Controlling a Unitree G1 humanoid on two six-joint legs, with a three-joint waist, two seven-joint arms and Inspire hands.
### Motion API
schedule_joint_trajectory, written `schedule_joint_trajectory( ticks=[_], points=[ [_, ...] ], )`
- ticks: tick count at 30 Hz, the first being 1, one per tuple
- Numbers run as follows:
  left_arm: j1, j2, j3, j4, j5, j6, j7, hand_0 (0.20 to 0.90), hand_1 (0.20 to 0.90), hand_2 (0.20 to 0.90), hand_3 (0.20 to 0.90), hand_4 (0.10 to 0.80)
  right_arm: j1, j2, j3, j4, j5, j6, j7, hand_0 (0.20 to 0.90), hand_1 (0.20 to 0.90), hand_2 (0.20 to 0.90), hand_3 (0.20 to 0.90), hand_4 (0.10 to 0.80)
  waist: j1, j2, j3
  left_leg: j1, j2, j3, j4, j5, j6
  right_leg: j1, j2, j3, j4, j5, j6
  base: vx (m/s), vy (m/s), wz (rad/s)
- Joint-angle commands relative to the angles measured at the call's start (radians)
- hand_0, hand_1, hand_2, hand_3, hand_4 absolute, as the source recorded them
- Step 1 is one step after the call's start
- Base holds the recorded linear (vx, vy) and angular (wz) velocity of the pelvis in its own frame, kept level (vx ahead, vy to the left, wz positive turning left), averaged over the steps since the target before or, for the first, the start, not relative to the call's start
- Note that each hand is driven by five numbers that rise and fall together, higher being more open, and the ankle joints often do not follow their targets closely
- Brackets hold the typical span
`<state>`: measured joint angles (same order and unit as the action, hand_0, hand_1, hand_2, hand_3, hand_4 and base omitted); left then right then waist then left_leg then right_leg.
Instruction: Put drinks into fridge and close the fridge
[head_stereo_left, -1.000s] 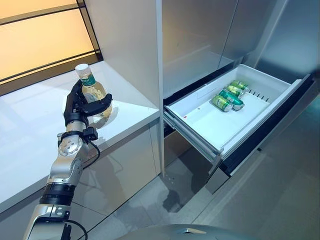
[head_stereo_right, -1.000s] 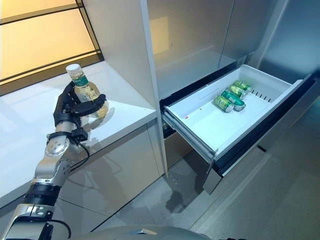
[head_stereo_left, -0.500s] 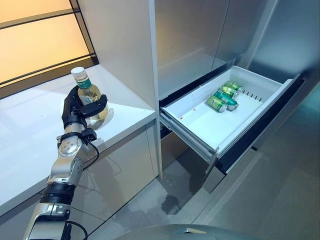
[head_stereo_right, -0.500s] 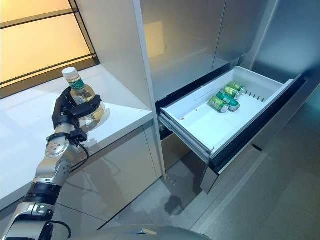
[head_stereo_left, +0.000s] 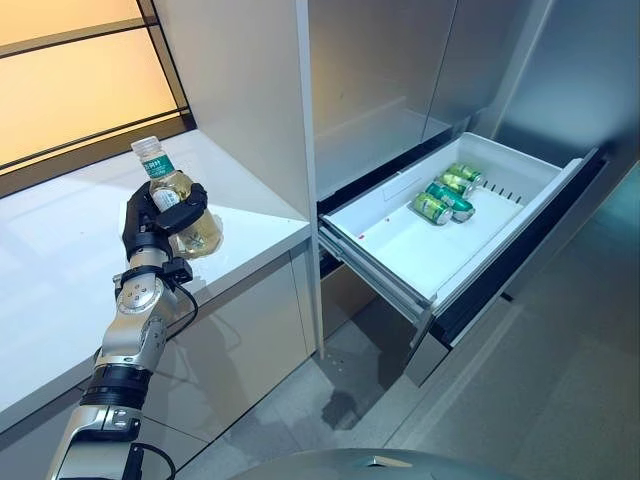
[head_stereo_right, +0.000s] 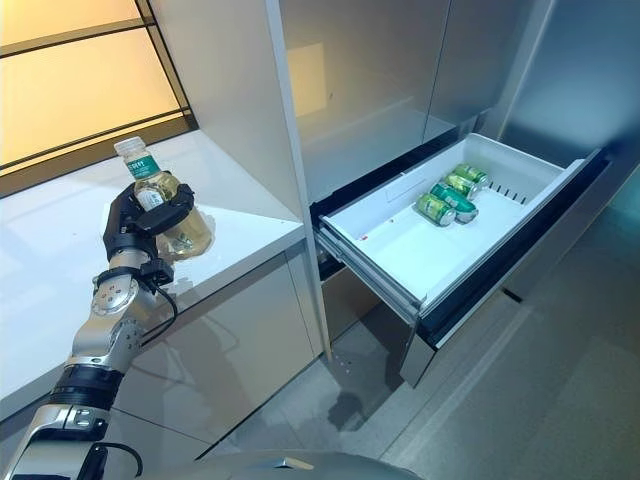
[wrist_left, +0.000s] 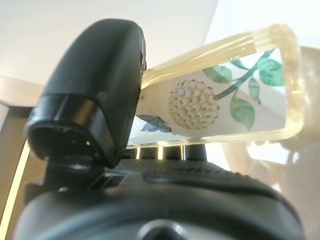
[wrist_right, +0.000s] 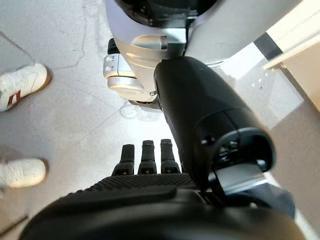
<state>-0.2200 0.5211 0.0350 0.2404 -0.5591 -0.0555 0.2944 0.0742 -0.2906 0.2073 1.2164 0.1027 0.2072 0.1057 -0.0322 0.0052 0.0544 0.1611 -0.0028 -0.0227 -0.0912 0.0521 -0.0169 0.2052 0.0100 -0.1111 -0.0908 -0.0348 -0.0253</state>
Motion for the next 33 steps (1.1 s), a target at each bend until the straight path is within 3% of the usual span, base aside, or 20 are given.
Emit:
schedule_joint_trajectory(
  ticks=[1,12,25,28,31,33],
  points=[
    [-0.241,0.054,0.030,-0.078,0.013,-0.162,-0.014,0.300,0.300,0.300,0.200,0.100,-0.032,0.004,0.077,-0.027,-0.123,-0.066,0.091,0.900,0.900,0.900,0.900,0.800,0.012,-0.007,-0.029,0.001,-0.059,-0.042,0.006,-0.089,0.041,-0.065,-0.020,0.049,0.040,0.029,0.079,0.000,0.000,0.00],
    [-0.241,0.050,-0.024,-0.202,0.004,-0.151,-0.039,0.300,0.300,0.300,0.200,0.100,-0.106,-0.037,0.320,-0.312,-0.396,-0.102,0.206,0.900,0.900,0.900,0.900,0.800,0.048,-0.012,-0.028,-0.003,-0.061,-0.069,0.006,-0.091,0.033,-0.049,-0.028,0.019,0.026,0.022,0.078,-0.003,-0.005,0.02],
    [-0.221,0.039,-0.087,-0.357,-0.014,-0.185,-0.084,0.300,0.300,0.300,0.200,0.100,-0.184,-0.092,0.391,-0.649,-0.427,-0.097,0.259,0.900,0.900,0.900,0.900,0.800,0.076,-0.024,-0.018,-0.016,-0.070,-0.090,0.005,-0.073,0.035,-0.056,-0.036,0.002,0.029,0.033,0.077,-0.020,0.005,0.06],
    [-0.206,0.036,-0.085,-0.381,-0.029,-0.198,-0.115,0.300,0.300,0.300,0.200,0.100,-0.188,-0.101,0.392,-0.678,-0.424,-0.163,0.255,0.900,0.900,0.900,0.900,0.800,0.080,-0.024,-0.016,-0.018,-0.071,-0.092,0.005,-0.071,0.035,-0.058,-0.035,0.001,0.031,0.034,0.077,-0.014,0.006,0.03],
    [-0.205,0.027,-0.082,-0.403,-0.049,-0.203,-0.142,0.300,0.300,0.300,0.200,0.100,-0.178,-0.050,0.405,-0.547,-0.460,-0.310,0.168,0.900,0.900,0.900,0.900,0.800,0.088,-0.012,-0.019,-0.017,-0.073,-0.095,0.005,-0.081,0.040,-0.051,-0.034,0.001,0.025,0.025,0.079,-0.008,0.037,0.02],
    [-0.230,0.049,-0.085,-0.446,-0.089,-0.171,-0.142,0.300,0.300,0.300,0.200,0.100,-0.173,-0.035,0.442,-0.592,-0.455,-0.311,0.130,0.900,0.900,0.900,0.900,0.800,0.094,-0.006,-0.020,-0.024,-0.077,-0.093,0.005,-0.074,0.044,-0.054,-0.041,-0.009,0.024,0.030,0.082,-0.050,0.047,0.09]
  ],
)
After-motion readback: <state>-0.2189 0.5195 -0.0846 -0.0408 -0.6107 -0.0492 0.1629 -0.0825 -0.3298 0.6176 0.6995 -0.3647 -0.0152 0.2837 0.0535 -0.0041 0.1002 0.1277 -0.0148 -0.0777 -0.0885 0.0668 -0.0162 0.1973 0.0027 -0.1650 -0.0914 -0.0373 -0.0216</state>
